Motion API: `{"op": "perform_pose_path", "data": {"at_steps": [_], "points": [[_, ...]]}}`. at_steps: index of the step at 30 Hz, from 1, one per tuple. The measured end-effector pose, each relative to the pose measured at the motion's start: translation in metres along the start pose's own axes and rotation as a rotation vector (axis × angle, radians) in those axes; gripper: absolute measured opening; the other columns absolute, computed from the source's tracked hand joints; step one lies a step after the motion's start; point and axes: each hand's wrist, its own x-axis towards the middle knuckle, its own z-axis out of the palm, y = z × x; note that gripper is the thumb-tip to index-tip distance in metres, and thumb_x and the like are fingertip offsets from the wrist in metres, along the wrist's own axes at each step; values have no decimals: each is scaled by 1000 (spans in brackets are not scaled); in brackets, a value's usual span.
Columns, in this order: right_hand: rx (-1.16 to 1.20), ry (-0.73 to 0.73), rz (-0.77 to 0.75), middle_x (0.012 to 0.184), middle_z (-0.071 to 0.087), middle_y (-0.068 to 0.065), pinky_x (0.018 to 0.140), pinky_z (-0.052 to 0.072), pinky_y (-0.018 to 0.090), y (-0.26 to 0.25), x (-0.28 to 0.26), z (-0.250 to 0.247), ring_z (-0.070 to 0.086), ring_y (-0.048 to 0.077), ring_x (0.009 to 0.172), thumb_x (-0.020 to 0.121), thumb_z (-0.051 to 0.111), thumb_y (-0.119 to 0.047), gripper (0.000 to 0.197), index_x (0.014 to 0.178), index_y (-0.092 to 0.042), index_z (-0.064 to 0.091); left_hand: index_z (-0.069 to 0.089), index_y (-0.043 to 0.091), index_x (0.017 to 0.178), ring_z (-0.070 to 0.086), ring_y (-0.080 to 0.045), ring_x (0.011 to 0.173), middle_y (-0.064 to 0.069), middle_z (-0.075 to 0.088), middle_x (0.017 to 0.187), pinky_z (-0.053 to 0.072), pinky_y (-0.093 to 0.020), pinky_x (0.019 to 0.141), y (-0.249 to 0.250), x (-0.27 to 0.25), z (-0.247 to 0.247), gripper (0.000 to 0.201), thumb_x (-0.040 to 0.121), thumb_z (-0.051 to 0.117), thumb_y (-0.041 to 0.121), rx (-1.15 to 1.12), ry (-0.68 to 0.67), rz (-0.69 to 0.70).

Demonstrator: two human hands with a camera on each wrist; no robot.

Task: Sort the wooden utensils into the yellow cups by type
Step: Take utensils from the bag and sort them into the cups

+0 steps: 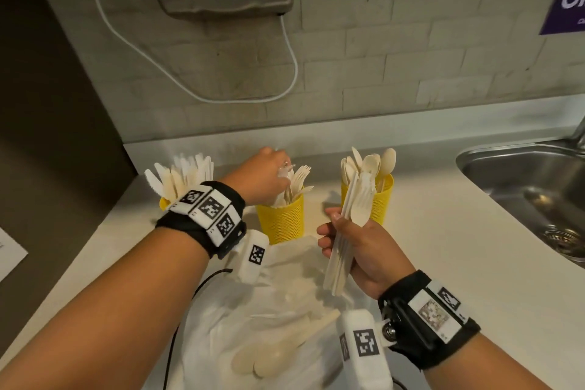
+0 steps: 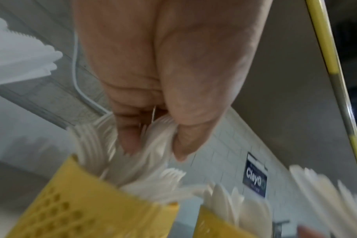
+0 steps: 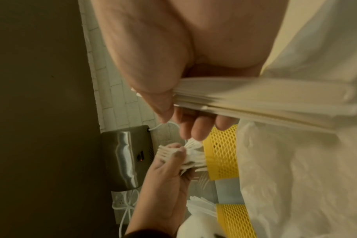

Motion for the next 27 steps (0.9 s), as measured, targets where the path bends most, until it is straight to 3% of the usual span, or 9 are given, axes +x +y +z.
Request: {"op": "perform_pose_path", "data": {"at_steps": [4, 6, 9, 11, 13, 17, 20, 23, 27], "points": [[-10, -37, 23, 63, 58, 6, 63, 45, 32, 1, 1, 1, 52, 17, 55, 93, 52, -13, 7, 93, -8, 57, 52, 12, 123, 32, -29, 125, -6, 31, 134, 32, -35, 98, 0, -2, 8, 46, 87, 55, 41, 120, -93, -67], [-49, -49, 26, 57, 53, 2, 57, 44, 30, 1, 2, 1, 46, 14, 49, 93, 53, -12, 6, 88, -10, 55, 49, 18, 129, 25, -27, 132, -4, 27, 142, 29, -38, 105, 4, -12, -2, 53, 84, 61, 43, 35, 30, -57], [-143, -52, 21, 55, 43, 0, 49, 39, 25, 2, 3, 3, 40, 12, 45, 91, 57, -11, 16, 76, -12, 51, 50, 22, 125, 48, -19, 114, -3, 46, 126, 40, -28, 89, 21, -33, -15, 41, 86, 61, 34, -242, 292, -7], [-213, -59, 12, 55, 39, 0, 46, 36, 24, 3, 4, 7, 38, 12, 45, 87, 61, -7, 23, 71, -13, 46, 54, 26, 109, 57, -12, 82, 3, 57, 96, 44, -22, 67, 36, -48, -11, 28, 84, 64, 33, -458, 218, -21], [-304, -91, -31, 54, 42, -1, 45, 35, 26, 4, 3, 15, 39, 12, 45, 81, 65, 0, 20, 74, -12, 50, 52, 27, 99, 55, -8, 66, 5, 59, 81, 44, -20, 56, 47, -58, 4, 30, 77, 71, 37, -528, 98, -18], [-370, -168, -53, 60, 48, 4, 45, 34, 25, 7, 0, 27, 40, 11, 46, 78, 60, 7, 25, 92, -13, 60, 49, 24, 83, 51, -6, 59, 8, 54, 69, 43, -25, 58, 49, -65, 27, 25, 77, 73, 23, -528, 123, -32], [-208, -187, 65, 59, 44, -3, 48, 33, 24, 8, -2, 25, 38, 11, 49, 92, 54, -14, 12, 103, -18, 55, 49, 22, 74, 57, -16, 61, -1, 58, 67, 50, -37, 67, 36, -66, 24, 22, 82, 67, 12, -697, 136, -90], [-58, -142, 139, 60, 44, 0, 53, 33, 27, 8, 0, 19, 40, 14, 50, 94, 49, -27, 13, 95, -14, 53, 48, 21, 82, 61, -25, 68, -11, 62, 77, 53, -44, 75, 28, -68, 11, 21, 86, 61, 4, -912, 206, -125], [133, -56, 154, 62, 42, 3, 56, 33, 30, 7, 3, 13, 40, 17, 54, 94, 41, -17, 15, 101, -13, 54, 46, 41, 103, 67, -12, 67, 0, 66, 79, 56, -23, 65, 16, -69, -24, 35, 89, 58, 11, -906, 579, -34]]}}
